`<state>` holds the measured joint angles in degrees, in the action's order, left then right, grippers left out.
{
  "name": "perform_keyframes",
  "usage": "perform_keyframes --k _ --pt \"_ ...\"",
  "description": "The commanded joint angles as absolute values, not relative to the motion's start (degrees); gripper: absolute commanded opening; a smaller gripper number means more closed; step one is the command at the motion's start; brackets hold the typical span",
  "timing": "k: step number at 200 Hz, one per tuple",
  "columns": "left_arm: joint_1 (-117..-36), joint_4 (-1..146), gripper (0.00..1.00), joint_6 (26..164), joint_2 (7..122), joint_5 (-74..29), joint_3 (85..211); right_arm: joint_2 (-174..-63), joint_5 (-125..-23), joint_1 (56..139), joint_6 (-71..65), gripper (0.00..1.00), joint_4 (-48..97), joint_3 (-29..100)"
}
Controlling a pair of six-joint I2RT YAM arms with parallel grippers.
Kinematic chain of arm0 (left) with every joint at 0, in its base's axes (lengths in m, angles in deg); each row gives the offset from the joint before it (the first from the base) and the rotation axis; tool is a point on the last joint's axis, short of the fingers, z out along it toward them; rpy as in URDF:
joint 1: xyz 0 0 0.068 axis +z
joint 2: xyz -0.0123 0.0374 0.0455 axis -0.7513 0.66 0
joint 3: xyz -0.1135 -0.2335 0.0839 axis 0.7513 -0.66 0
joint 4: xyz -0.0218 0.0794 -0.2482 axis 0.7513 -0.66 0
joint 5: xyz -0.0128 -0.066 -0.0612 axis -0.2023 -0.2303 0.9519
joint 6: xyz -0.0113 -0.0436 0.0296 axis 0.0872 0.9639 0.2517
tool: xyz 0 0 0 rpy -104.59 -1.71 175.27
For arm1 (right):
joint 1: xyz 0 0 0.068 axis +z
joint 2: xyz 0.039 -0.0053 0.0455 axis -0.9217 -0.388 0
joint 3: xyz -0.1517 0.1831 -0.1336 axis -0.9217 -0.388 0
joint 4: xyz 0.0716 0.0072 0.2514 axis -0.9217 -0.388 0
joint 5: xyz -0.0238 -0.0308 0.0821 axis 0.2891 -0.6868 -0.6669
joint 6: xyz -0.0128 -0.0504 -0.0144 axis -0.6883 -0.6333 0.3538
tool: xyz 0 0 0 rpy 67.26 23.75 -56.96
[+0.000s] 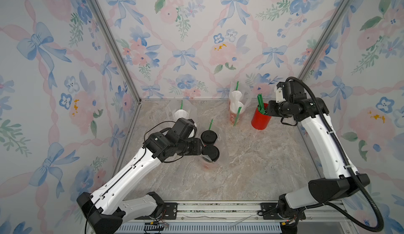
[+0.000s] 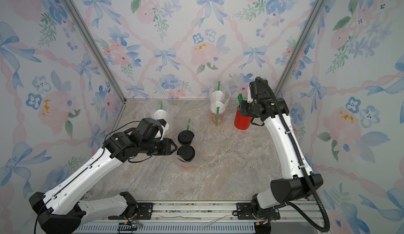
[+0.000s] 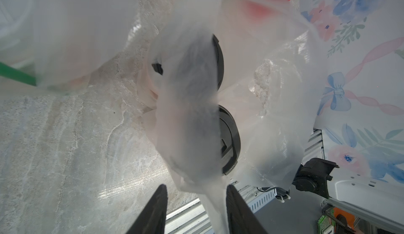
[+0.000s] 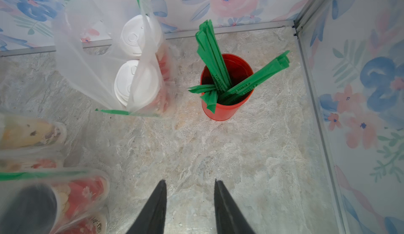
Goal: Pack milk tea into plastic carrier bags
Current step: Pick up the straw from the container.
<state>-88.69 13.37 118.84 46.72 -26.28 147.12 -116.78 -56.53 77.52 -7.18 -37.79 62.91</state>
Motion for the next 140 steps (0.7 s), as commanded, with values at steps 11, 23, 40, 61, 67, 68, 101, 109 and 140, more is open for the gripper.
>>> perform_keyframes --k 11,23,40,61,67,68,101,109,140 --pt "-89.00 12.29 0.39 117.90 44.59 -24.02 145.11 -118.05 -56.79 74.51 -7.60 0.36 -32.69 60.40" --pt "-89.02 12.38 0.35 118.12 44.27 -24.20 144.41 -118.92 -58.31 73.90 -8.36 0.35 -29.30 59.02" --pt "-88.96 12.36 0.28 118.08 44.17 -24.32 144.29 -121.09 -58.22 73.75 -9.33 0.34 -26.38 58.51" --pt "-88.98 12.47 0.21 118.26 43.54 -25.02 144.89 -124.68 -59.52 74.31 -10.52 0.34 -25.67 60.21" --pt "-88.95 12.47 0.20 118.24 43.41 -25.27 145.07 -124.96 -59.54 74.63 -10.74 0.33 -25.73 60.67" --pt "-88.95 12.47 0.20 118.25 43.42 -25.28 145.10 -124.93 -59.54 74.72 -10.83 0.32 -25.75 60.75" --pt "-88.87 12.56 0.18 118.17 43.15 -25.89 145.57 -127.86 -53.17 75.10 -8.35 0.29 -27.02 60.71" --pt "-88.87 12.58 0.18 118.26 43.16 -26.00 145.41 -127.32 -52.75 74.92 -7.98 0.29 -26.29 59.29" --pt "-88.87 12.56 0.18 118.34 43.07 -26.70 145.30 -126.03 -55.33 74.11 -7.44 0.32 -22.39 53.40"
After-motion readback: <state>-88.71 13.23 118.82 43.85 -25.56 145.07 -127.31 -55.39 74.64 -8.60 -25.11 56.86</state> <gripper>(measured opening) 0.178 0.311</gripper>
